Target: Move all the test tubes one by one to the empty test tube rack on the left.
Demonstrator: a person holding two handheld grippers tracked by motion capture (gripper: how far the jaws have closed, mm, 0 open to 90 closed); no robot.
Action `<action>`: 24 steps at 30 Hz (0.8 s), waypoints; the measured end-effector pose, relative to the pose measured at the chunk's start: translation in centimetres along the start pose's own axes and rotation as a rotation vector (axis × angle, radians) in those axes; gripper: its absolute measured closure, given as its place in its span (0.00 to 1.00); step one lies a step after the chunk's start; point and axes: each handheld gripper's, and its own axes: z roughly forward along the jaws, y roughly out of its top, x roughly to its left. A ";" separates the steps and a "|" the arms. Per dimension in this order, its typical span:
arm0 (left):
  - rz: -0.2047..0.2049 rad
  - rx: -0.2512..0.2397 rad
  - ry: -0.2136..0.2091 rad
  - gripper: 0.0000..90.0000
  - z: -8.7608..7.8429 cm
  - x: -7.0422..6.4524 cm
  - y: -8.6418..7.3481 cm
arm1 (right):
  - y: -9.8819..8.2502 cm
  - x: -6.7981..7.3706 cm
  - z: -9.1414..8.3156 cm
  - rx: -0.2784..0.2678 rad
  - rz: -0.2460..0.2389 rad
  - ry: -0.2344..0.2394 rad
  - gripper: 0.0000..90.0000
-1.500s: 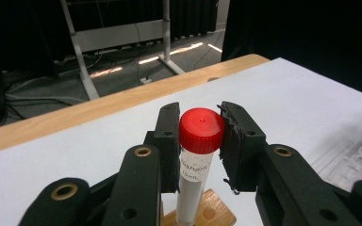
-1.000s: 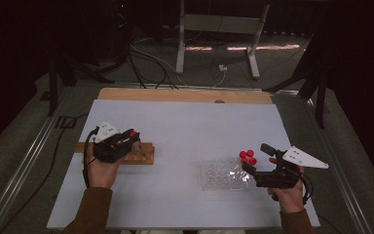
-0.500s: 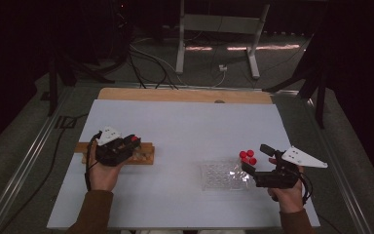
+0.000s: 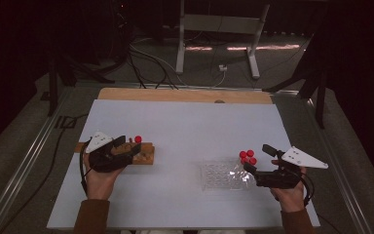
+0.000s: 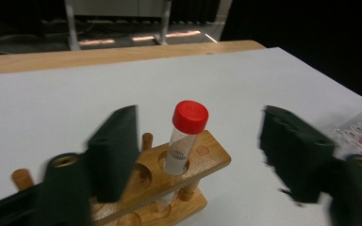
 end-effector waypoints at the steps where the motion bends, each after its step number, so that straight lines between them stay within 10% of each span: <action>1: 0.000 0.000 0.000 0.22 0.0 0.0 0.0 | 0.0 0.0 0.0 0.000 0.000 0.000 0.04; 8: 0.005 -0.022 0.019 0.02 -0.9 -0.4 0.0 | -1.1 -1.2 -0.2 0.031 0.022 0.027 0.20; 24: 0.009 -0.061 0.050 0.01 -2.4 -0.3 0.3 | -3.3 -2.3 -0.1 0.093 -0.050 0.073 0.58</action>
